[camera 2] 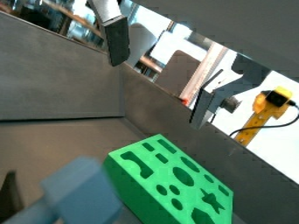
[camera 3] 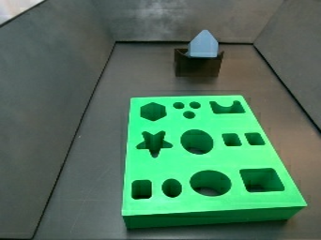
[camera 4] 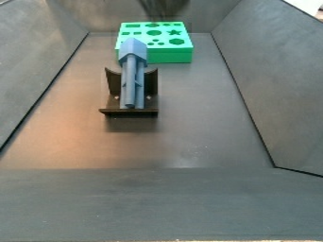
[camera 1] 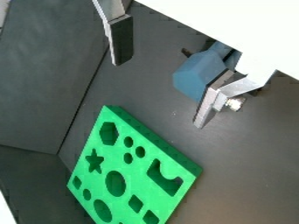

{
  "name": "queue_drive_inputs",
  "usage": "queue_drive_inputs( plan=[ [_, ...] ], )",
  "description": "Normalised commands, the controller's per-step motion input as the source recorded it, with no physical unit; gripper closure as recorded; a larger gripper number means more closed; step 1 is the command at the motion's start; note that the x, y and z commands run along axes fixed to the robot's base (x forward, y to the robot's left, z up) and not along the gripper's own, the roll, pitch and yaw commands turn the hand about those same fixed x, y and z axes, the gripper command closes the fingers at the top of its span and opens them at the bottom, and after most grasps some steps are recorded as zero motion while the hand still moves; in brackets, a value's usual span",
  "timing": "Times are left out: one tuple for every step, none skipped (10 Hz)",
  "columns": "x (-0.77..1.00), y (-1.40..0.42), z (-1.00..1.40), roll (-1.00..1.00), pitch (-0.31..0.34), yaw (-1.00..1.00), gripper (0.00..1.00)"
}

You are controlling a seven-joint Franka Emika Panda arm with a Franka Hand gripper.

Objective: Pick up the 3 prong object. Move up. Rotate the 3 prong object. Place the 3 prong object on the fixture. Regrasp the 3 prong object. Move to above the board. Insert the 3 prong object.
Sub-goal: Regrasp the 3 prong object.

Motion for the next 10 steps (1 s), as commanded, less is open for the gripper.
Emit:
queue_drive_inputs(
  plan=[
    [0.01, -0.23, 0.35, 1.0, 0.062, 0.04, 0.0],
    [0.0, -0.1, 0.1, 1.0, 0.061, 0.04, 0.0],
    [0.01, -0.08, 0.04, 1.0, 0.062, 0.04, 0.0],
    [0.0, -0.06, 0.04, 1.0, 0.062, 0.04, 0.0],
    [-0.01, -0.04, 0.04, 1.0, 0.06, 0.04, 0.0],
    [-0.01, -0.03, 0.02, 1.0, 0.058, 0.04, 0.0],
    [-0.01, -0.03, 0.01, 1.0, 0.055, 0.04, 0.0],
    [-0.01, -0.02, 0.01, 1.0, 0.053, 0.04, 0.0],
    [0.0, -0.02, 0.01, 1.0, 0.05, 0.04, 0.0],
    [0.0, -0.02, 0.01, 1.0, 0.049, 0.04, 0.0]
  ],
)
